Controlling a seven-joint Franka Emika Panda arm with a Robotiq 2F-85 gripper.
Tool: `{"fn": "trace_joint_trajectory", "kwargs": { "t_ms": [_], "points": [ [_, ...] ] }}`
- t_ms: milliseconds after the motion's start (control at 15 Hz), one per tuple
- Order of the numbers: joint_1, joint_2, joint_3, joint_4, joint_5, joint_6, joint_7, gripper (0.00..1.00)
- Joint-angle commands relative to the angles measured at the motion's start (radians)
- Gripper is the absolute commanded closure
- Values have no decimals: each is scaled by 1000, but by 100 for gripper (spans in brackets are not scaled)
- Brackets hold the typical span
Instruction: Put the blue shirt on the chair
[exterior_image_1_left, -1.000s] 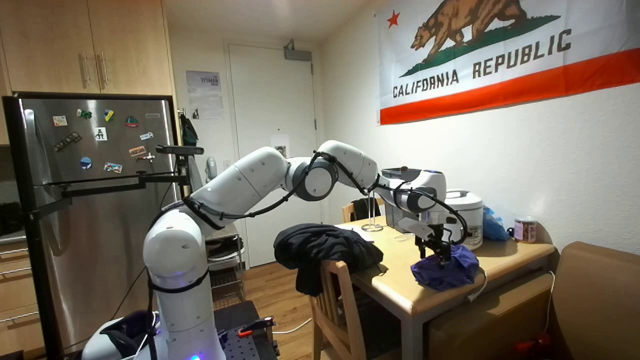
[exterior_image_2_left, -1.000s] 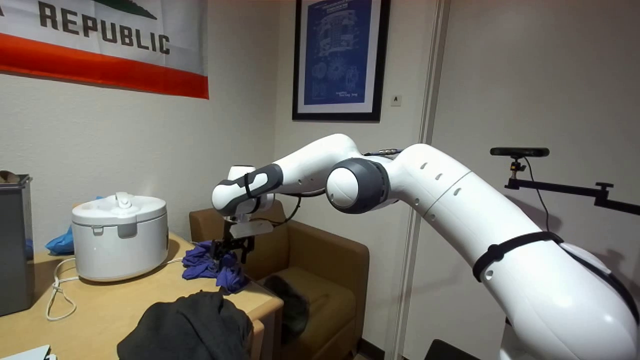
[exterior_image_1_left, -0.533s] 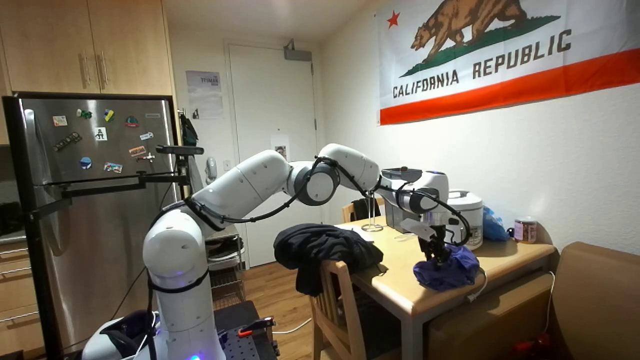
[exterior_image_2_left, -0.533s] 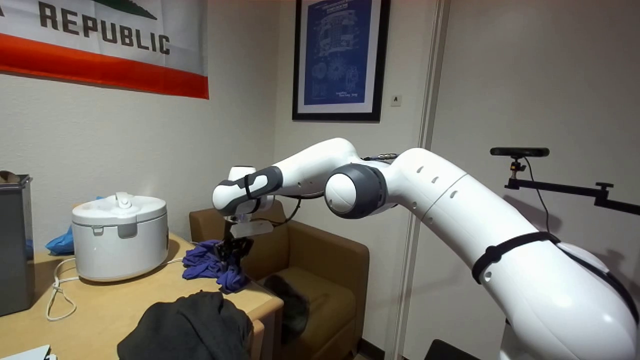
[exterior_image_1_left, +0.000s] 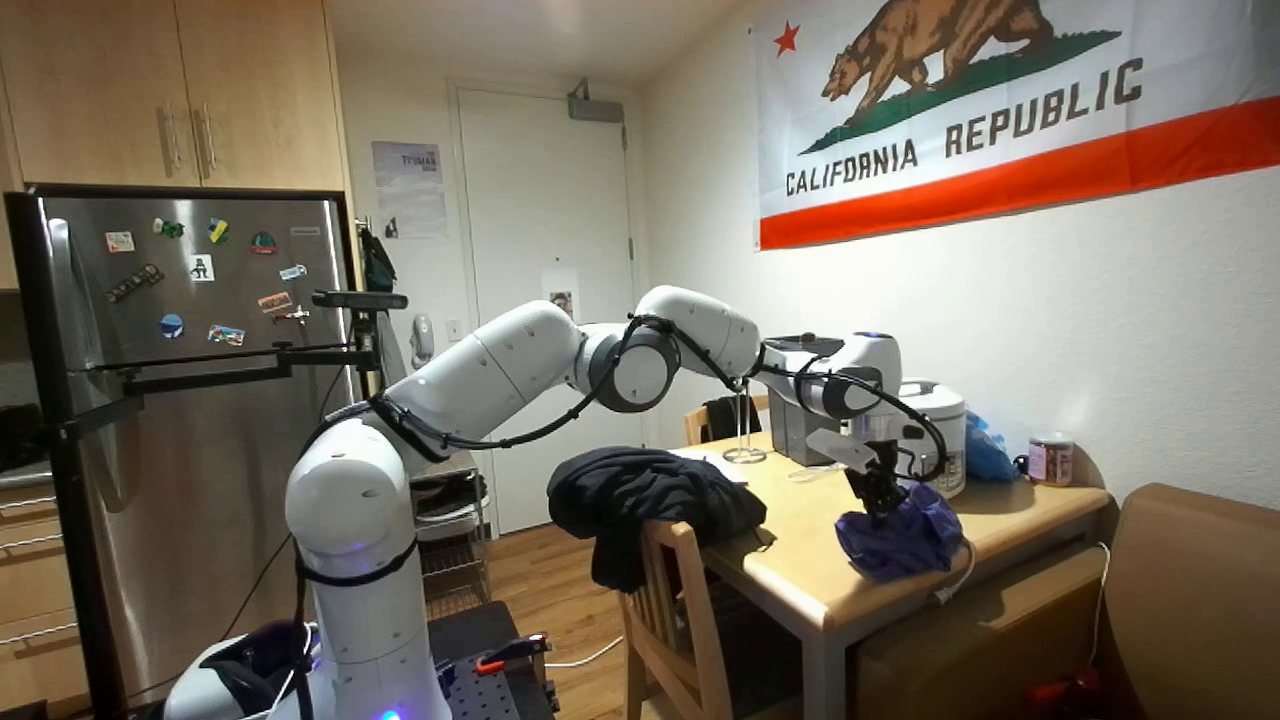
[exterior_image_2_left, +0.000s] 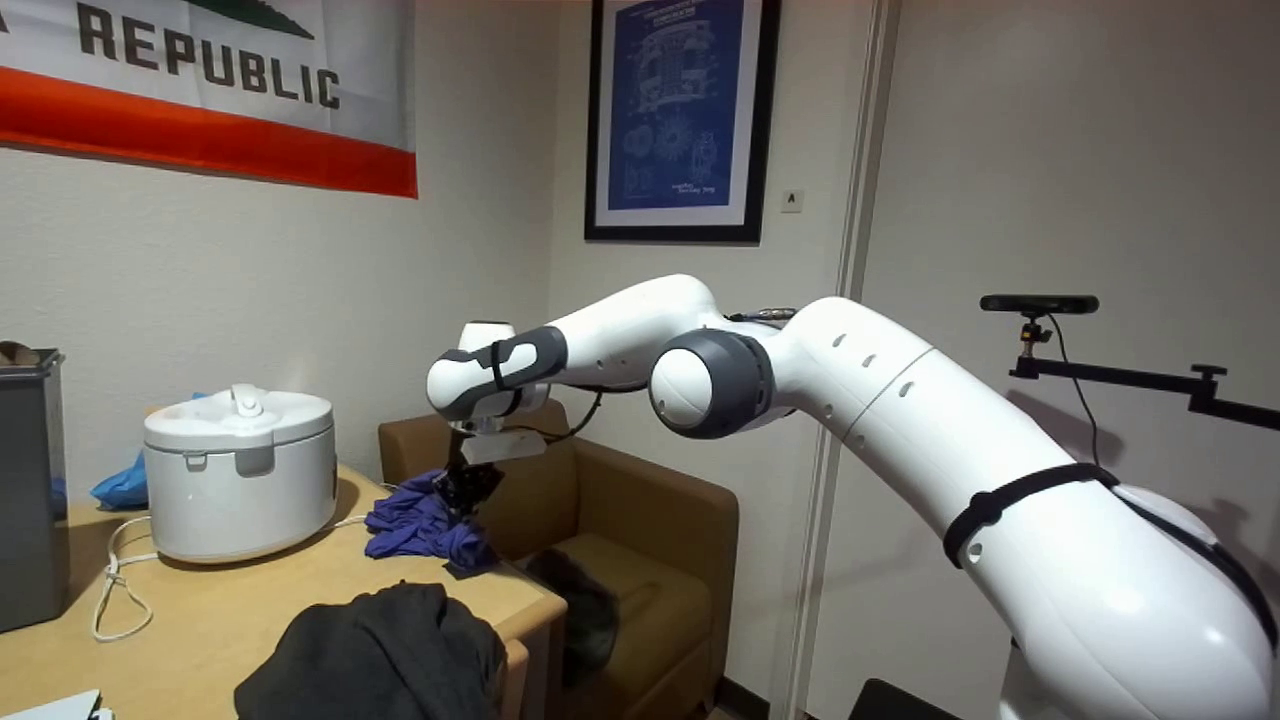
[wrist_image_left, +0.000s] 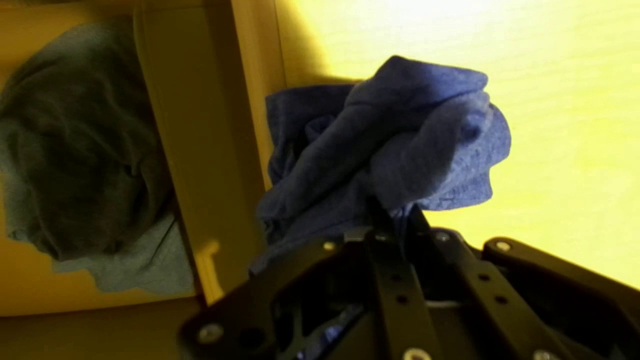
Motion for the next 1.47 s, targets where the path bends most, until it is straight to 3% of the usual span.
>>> {"fn": "trace_joint_trajectory", "kwargs": {
  "t_ms": [0,667,1400],
  "points": [
    [9,-32,-15,19,-14,-27,10,97],
    [52,-306,-57,-130,-79,6,42,97],
    [153,-708,-79,-500,-241,56,124,97]
  ]
}}
